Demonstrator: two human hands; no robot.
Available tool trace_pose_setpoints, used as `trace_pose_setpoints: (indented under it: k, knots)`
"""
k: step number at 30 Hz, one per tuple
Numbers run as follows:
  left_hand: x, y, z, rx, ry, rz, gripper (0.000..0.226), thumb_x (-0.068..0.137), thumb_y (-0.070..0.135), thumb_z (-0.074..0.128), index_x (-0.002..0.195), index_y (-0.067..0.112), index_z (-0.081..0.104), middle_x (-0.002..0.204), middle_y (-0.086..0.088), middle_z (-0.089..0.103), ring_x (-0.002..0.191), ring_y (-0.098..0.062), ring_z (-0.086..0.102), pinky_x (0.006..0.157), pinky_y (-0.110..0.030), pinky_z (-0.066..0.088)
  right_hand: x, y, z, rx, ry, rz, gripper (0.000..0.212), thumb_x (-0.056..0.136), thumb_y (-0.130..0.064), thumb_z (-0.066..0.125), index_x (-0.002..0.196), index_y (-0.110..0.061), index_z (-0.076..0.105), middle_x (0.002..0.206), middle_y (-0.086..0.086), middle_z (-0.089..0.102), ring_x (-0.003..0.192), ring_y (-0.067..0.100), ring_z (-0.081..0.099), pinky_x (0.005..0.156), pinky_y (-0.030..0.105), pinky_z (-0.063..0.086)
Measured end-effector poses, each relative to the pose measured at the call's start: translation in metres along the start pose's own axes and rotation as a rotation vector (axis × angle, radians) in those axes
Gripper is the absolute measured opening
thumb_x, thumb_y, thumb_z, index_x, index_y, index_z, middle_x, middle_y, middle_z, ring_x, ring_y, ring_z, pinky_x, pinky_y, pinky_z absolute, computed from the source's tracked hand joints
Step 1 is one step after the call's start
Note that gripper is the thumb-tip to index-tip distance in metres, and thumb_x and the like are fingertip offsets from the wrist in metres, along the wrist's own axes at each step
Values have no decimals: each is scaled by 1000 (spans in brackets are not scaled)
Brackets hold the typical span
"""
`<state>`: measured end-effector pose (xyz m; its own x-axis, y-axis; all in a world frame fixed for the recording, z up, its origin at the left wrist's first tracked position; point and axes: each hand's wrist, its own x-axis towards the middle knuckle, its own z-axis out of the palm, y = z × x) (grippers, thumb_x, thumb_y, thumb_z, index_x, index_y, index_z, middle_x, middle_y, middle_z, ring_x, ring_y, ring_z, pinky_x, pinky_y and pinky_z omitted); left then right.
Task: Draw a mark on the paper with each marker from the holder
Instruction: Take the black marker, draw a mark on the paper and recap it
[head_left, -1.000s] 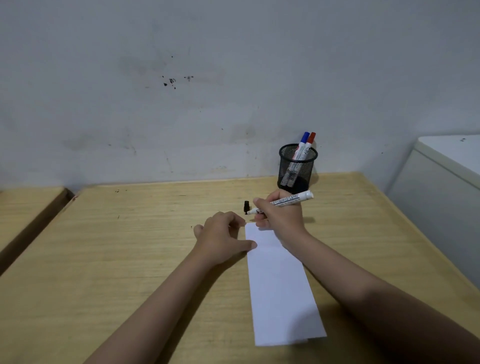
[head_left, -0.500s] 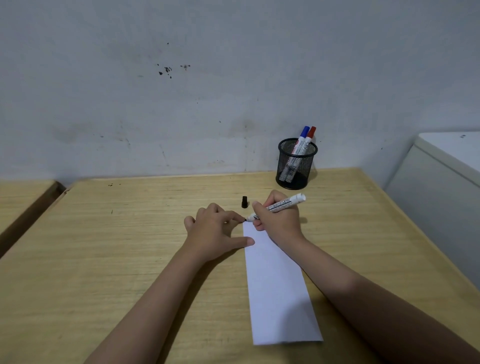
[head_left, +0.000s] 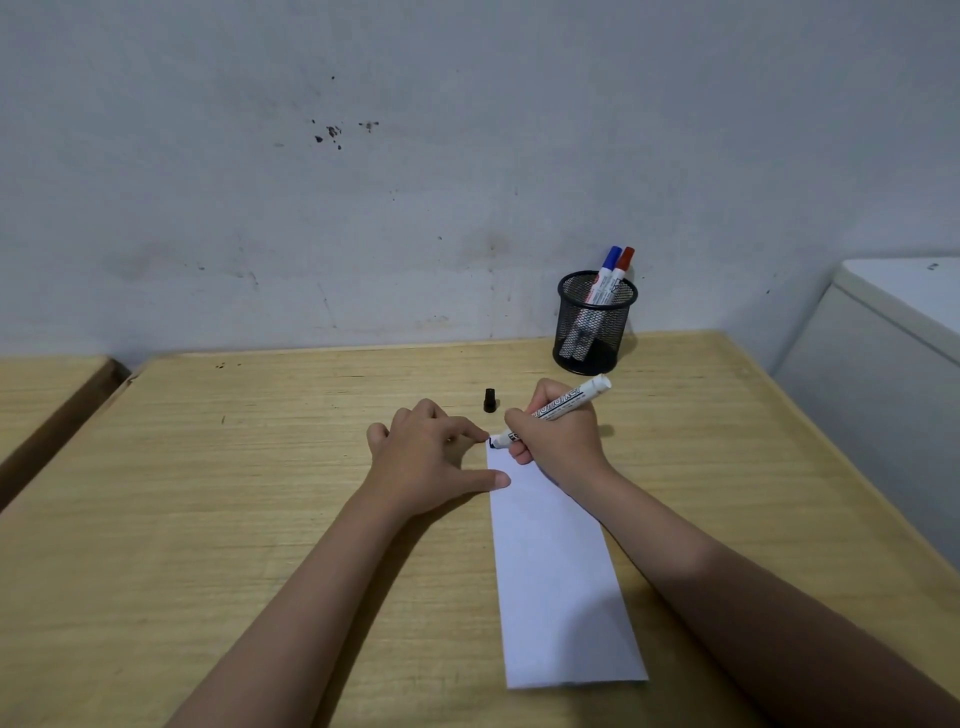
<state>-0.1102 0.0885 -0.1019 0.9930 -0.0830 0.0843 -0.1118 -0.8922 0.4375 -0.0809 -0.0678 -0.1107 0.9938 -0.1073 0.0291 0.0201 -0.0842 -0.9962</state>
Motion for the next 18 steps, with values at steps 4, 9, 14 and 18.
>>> trace_pose_setpoints:
  k: [4,9,14,18]
  knots:
    - [0,-1,0,17,4,6,53,54,72,68,102,49,61,99,10,45,102,-10,38,83,-34,18,0,1,-1,46,60,2,28,76,-3,65,61,-10,43,48,10,60,43,18,61,44,30,51]
    - [2,-3,1,-35,-44,3,54,52,69,71,100,47,60,100,13,47,102,-8,40,85,-33,19,0,-1,-4,258,161,66,30,82,-15,69,65,-11,44,56,7,62,48,16,63,50,30,57]
    - [19,5,-3,-382,9,-95,37,71,41,69,104,35,55,98,14,61,89,2,55,91,-29,21,3,-4,-5,419,168,139,29,86,-20,66,69,-12,45,61,10,62,50,16,61,57,31,59]
    - [41,15,3,-371,48,-21,37,80,24,63,114,38,58,106,9,62,82,-9,63,95,-43,43,4,-9,-6,524,165,196,22,89,-18,62,73,-11,48,57,7,62,53,16,62,71,37,58]
